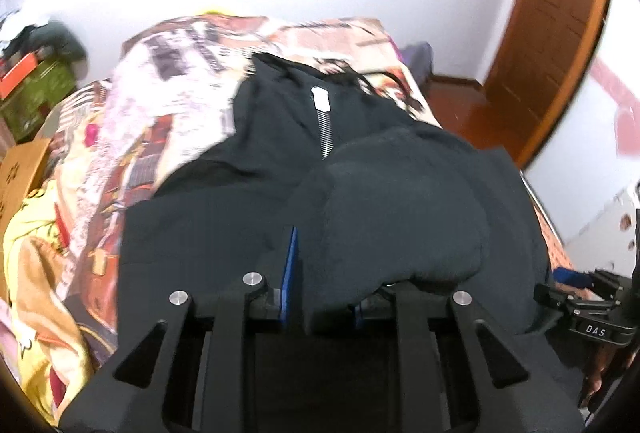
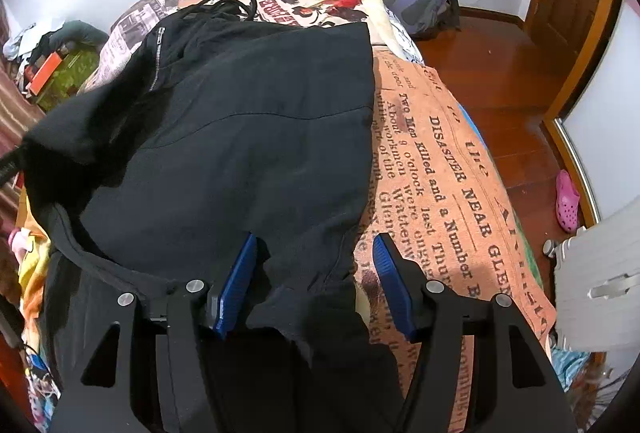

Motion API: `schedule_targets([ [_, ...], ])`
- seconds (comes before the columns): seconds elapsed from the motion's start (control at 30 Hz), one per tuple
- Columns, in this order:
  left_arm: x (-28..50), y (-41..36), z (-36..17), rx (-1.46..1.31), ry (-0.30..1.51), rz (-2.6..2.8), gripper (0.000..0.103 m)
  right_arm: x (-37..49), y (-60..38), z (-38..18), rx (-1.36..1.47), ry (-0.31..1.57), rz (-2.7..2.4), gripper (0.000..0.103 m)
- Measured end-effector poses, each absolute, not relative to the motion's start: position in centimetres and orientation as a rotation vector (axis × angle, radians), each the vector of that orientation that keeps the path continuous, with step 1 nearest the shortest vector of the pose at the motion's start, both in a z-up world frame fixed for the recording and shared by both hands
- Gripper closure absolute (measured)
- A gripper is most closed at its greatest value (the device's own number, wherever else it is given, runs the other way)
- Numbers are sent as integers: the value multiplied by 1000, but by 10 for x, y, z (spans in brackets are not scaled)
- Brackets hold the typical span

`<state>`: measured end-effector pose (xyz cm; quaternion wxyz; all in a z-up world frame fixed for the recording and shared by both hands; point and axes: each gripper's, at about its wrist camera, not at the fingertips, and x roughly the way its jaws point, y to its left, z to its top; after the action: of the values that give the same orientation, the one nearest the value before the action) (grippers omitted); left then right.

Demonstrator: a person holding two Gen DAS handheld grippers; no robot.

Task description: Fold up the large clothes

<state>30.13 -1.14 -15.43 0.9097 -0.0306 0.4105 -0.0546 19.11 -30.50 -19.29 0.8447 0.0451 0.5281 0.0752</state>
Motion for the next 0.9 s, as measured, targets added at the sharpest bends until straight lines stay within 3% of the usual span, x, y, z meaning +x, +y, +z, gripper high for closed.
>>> schedule_targets([
  [0.33, 274, 43, -173, -143, 884, -32, 78, 191, -303, -194, 89, 1111, 136, 44],
  [0.4, 268, 52, -179, -133, 890, -14, 67, 191, -302, -193, 78, 1110, 132, 44],
  [0.57, 247, 79, -200, -112, 933, 58, 59, 191, -299, -192, 54, 1112, 123, 43],
  [0.7, 235, 97, -219, -108, 982, 86, 46, 191, -297, -191, 40, 1110, 116, 43],
  [0.9, 219, 112, -221, -58, 990, 157, 44, 192, -292, -186, 3, 1111, 94, 43],
])
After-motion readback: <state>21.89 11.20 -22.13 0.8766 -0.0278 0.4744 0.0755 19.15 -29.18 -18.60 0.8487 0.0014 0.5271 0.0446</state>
